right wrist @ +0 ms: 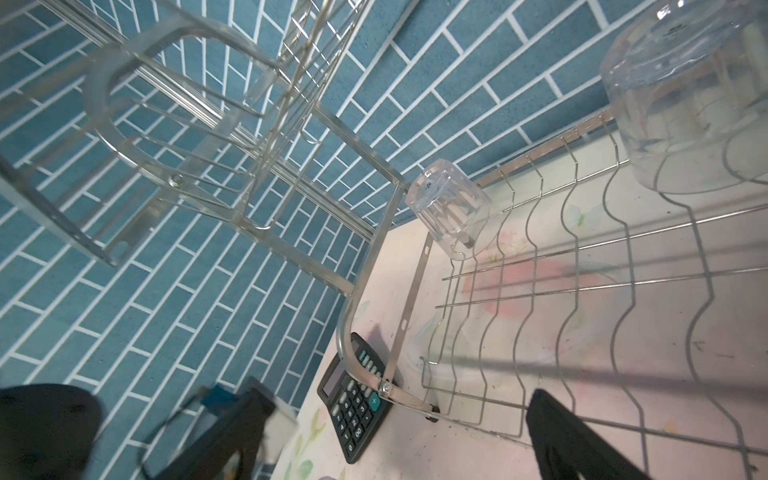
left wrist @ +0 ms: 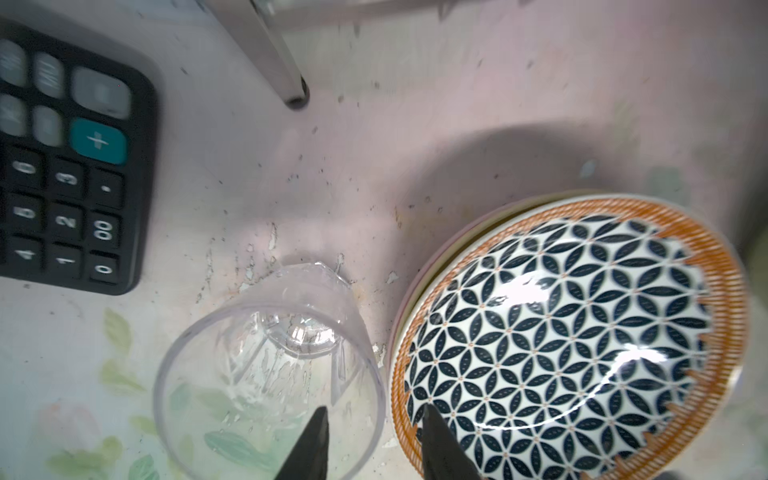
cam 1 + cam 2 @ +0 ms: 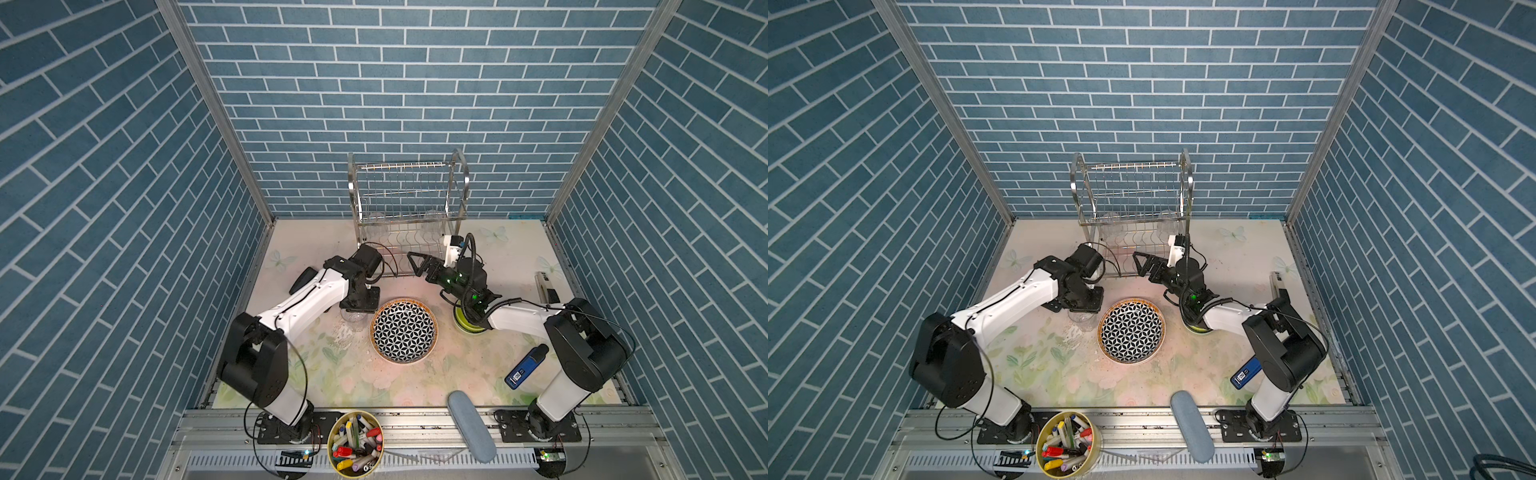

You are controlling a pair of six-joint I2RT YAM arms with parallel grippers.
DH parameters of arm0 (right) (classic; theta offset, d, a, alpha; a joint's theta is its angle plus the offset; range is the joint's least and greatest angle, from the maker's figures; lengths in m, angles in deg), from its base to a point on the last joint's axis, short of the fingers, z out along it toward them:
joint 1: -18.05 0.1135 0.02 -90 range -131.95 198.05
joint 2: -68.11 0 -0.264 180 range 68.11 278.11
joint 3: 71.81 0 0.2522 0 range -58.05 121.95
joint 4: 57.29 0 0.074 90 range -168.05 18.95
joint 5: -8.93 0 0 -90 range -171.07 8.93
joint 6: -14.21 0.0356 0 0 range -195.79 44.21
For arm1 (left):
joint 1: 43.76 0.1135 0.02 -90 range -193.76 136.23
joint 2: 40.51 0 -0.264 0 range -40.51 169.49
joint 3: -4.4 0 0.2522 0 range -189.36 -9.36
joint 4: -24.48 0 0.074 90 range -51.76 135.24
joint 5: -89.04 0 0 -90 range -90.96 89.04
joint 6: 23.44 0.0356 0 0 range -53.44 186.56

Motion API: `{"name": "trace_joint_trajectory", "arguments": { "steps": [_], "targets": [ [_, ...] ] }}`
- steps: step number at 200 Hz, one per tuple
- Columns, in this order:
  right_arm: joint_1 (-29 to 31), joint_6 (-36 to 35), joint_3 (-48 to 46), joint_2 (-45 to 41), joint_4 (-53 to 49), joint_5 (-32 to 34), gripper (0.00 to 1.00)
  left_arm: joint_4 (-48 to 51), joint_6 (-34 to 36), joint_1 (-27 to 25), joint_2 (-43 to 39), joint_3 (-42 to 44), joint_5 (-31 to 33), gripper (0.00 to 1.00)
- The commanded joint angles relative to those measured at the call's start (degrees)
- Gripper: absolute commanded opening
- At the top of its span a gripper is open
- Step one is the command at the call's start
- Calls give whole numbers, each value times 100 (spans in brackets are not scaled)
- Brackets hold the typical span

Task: Unload the mixed dishes from the dish rack
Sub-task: 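Set the clear cup on the table and open the left gripper, then move the left gripper toward the rack while the right reaches another cup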

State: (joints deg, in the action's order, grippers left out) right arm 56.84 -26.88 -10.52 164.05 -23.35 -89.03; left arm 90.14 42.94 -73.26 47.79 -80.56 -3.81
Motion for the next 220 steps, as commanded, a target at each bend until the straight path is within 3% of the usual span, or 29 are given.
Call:
{"name": "trace_joint_trajectory", "arguments": {
  "steps": [1, 16, 36, 57, 91, 122, 185, 220],
  "targets": [
    [98, -839, 353, 188, -415, 180, 99, 28, -90, 32, -557, -211, 424, 42],
    [241, -1445, 661, 311, -779, 258, 99, -155, -90, 32, -881, -131, 715, 44],
    [495, -2351, 1008, 533, -1114, 624, 99, -647, -134, 30, -1326, 217, 1193, 59],
    [660, -3175, 1470, 874, -1427, 883, 99, -1581, -191, 26, -1760, 786, 1536, 67],
    [661, -3792, 2261, 1502, -1888, 959, 98, -3372, -368, 25, -2229, 1831, 1772, 85],
    [645, -4136, 2885, 1946, -2223, 1014, 98, -4144, -196, 40, -2219, 2164, 2039, 97],
    [432, -4130, 3705, 2609, -2431, 890, 99, -4921, -3, 191, -1390, 2075, 1730, 100],
    [274, -3984, 3970, 2794, -2432, 793, 99, -5005, -133, 462, -797, 1839, 1401, 94]
  ]
}}
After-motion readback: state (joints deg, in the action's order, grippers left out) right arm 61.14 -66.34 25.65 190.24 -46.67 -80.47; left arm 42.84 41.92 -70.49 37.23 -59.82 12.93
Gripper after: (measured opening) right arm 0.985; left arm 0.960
